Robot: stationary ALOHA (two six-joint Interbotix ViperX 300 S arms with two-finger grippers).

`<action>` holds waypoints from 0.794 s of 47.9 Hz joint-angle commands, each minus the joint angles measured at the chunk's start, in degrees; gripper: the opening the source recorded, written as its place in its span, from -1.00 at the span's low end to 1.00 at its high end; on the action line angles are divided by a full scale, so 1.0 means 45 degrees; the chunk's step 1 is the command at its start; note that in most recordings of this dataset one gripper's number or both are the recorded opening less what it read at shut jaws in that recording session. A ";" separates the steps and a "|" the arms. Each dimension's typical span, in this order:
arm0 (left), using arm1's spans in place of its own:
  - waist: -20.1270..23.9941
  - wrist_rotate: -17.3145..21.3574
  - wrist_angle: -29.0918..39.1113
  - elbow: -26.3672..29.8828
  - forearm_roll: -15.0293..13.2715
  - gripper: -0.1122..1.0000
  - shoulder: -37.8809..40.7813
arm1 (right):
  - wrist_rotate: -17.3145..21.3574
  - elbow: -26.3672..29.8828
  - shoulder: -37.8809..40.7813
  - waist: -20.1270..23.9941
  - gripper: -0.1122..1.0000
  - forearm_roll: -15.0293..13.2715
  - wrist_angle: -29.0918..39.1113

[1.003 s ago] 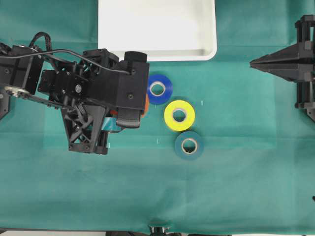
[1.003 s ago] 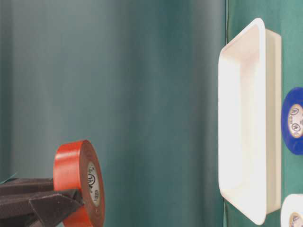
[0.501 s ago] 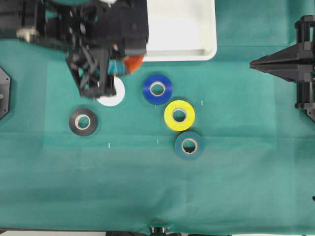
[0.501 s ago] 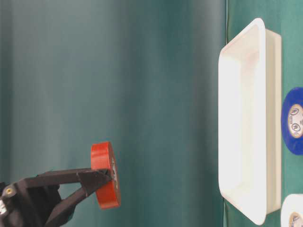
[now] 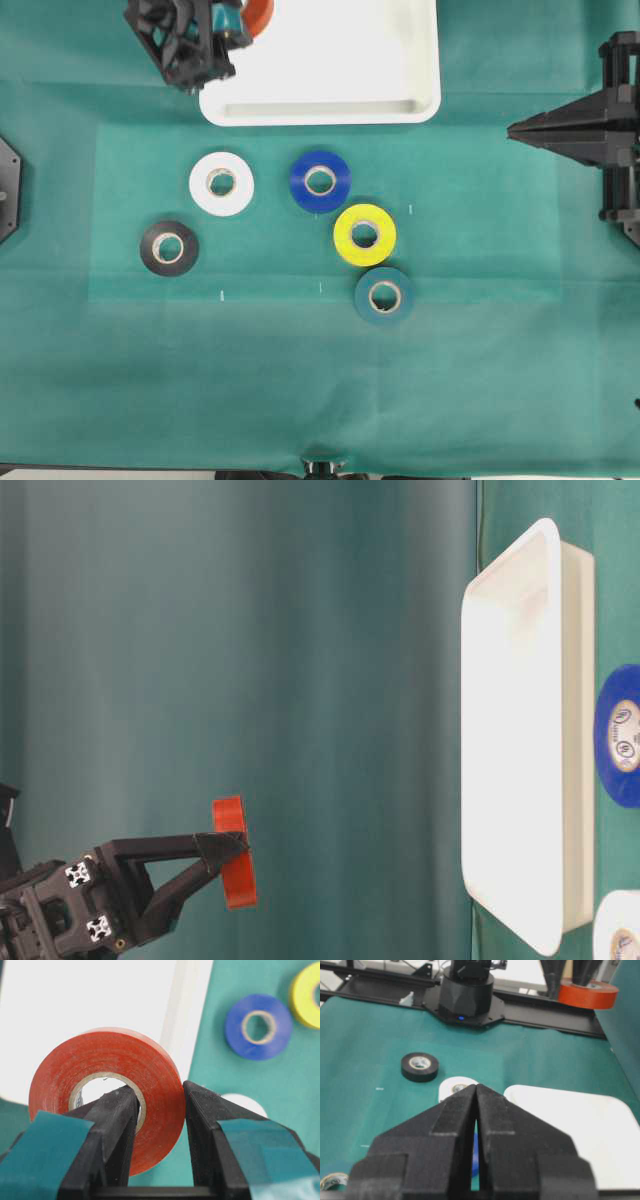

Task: Pick up the tape from a random location and place it into the white case.
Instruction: 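Carry the red roll with the left gripper toward the white tray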

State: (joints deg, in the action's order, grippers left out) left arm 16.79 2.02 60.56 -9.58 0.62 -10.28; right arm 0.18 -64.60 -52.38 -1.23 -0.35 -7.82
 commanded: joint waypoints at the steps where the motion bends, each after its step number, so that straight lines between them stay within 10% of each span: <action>1: 0.0000 0.0020 -0.0078 0.0176 0.0039 -0.34 -0.0371 | -0.0020 0.0352 0.0059 -0.0020 -0.80 -0.0020 -0.0039; 38: -0.0020 0.0508 -0.0820 0.2324 0.0020 -0.34 0.2129 | -0.0059 0.0352 0.0059 -0.0020 -0.80 -0.0117 0.0098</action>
State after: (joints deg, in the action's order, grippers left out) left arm 16.70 3.43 57.22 -2.29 0.53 -0.88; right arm 0.00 -64.51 -52.38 -1.23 -0.70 -7.21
